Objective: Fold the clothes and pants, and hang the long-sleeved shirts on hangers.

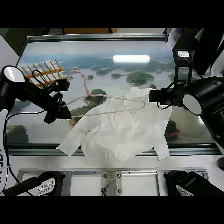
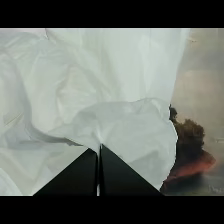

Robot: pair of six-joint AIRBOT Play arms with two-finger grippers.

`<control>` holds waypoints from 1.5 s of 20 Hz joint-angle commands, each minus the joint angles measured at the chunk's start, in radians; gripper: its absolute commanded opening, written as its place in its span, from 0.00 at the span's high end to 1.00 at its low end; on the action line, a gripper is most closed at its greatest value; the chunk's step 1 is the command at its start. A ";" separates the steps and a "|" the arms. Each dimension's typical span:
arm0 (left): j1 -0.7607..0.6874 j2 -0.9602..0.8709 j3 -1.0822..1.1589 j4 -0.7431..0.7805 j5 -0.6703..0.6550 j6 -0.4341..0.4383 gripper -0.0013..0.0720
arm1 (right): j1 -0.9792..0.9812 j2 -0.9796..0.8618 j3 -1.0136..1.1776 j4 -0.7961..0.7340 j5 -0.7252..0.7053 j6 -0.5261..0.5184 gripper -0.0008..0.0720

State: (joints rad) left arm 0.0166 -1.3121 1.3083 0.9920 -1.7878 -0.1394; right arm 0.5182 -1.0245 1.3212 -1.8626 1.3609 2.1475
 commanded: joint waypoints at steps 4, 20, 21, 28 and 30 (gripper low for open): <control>-0.094 -0.079 -0.006 0.000 0.125 -0.009 0.97 | 0.001 0.000 0.000 0.000 0.000 0.000 0.97; -0.164 -0.136 0.082 -0.002 0.196 -0.047 0.97 | 0.000 0.000 0.007 0.011 0.084 -0.152 0.97; -0.176 -0.136 0.071 -0.002 0.203 -0.034 0.97 | 0.000 0.000 0.016 0.003 0.083 -0.172 0.97; -0.200 -0.189 0.116 -0.155 0.259 -0.030 0.97 | 0.002 -0.053 0.156 0.028 0.159 -0.277 0.97; -0.217 -0.213 0.141 -0.155 0.243 -0.033 0.97 | 0.002 -0.068 0.199 0.027 0.174 -0.279 0.97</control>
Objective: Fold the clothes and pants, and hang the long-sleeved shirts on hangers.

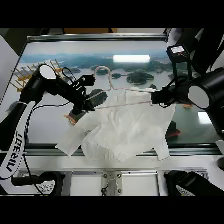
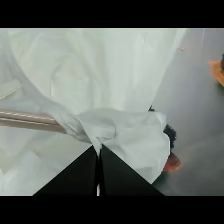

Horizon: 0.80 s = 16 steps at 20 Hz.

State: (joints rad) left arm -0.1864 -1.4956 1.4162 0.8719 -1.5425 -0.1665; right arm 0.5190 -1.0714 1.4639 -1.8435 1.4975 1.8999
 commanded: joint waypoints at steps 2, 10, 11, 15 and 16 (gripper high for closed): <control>-0.026 -0.036 0.035 -0.035 0.010 -0.006 0.97 | 0.002 -0.028 0.087 0.021 0.037 -0.031 0.97; -0.024 -0.036 0.035 -0.035 0.017 -0.006 0.97 | 0.098 -0.066 0.095 0.079 -0.015 -0.026 0.97; -0.024 -0.036 0.035 -0.035 0.016 -0.006 0.97 | 0.122 -0.072 0.095 0.079 -0.033 -0.021 0.97; -0.024 -0.036 0.035 -0.035 -0.003 -0.006 0.97 | 0.196 -0.097 0.095 0.076 -0.125 0.023 0.97; -0.024 -0.036 0.035 -0.035 -0.005 -0.006 0.97 | 0.208 -0.103 0.095 0.075 -0.151 0.037 0.97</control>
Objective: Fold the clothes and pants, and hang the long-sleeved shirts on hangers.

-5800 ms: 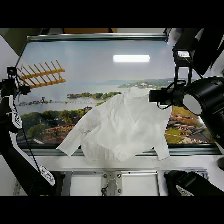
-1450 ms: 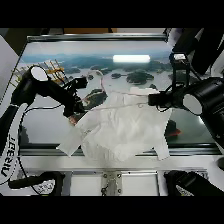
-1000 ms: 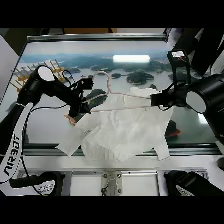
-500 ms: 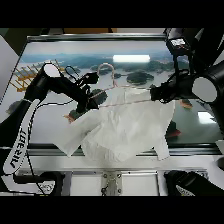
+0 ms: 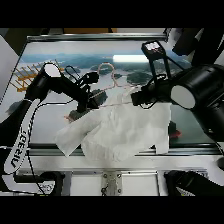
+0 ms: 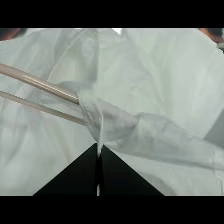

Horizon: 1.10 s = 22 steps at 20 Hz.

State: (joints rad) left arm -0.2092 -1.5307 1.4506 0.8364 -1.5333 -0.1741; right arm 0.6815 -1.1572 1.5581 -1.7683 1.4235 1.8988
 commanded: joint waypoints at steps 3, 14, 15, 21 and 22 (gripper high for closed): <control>-0.001 -0.001 0.001 0.000 -0.019 0.001 0.97 | 0.067 -0.031 0.001 0.001 -0.151 0.080 0.97; -0.001 -0.001 0.001 0.000 -0.019 0.001 0.97 | 0.132 -0.070 0.001 0.038 -0.344 0.152 0.97; -0.001 -0.001 0.001 0.001 -0.019 0.001 0.97 | 0.132 -0.069 0.001 0.038 -0.349 0.152 0.97; -0.001 -0.001 0.001 0.001 -0.019 0.001 0.96 | 0.132 -0.070 0.001 0.039 -0.350 0.152 0.97; -0.001 -0.001 0.001 0.000 -0.019 0.001 0.97 | 0.132 -0.070 0.001 0.042 -0.351 0.152 0.97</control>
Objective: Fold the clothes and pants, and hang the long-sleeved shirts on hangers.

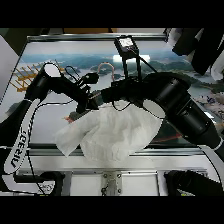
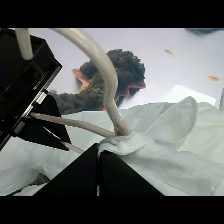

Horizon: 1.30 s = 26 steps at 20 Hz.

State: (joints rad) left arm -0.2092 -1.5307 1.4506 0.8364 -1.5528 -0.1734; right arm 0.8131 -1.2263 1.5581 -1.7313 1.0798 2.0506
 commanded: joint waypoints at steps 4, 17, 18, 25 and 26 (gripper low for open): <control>-0.001 -0.001 0.001 0.000 0.000 0.000 0.96 | 0.001 -0.010 0.001 0.033 -0.033 0.000 0.97; -0.001 -0.001 0.001 0.001 0.000 0.001 0.96 | -0.002 -0.003 0.002 0.077 -0.027 -0.001 0.38; -0.001 -0.001 0.001 0.001 0.000 0.001 0.97 | -0.003 0.004 0.002 0.085 -0.018 -0.001 0.38; -0.001 -0.001 0.001 0.001 0.000 0.001 0.97 | -0.026 0.087 0.008 0.106 0.127 -0.012 0.37; -0.001 -0.001 0.001 0.001 0.000 0.001 0.96 | -0.026 0.095 0.008 0.112 0.133 -0.012 0.37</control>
State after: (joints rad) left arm -0.2096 -1.5311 1.4506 0.8368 -1.5528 -0.1730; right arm 0.7921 -1.1584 1.5654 -1.6337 1.1648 2.0460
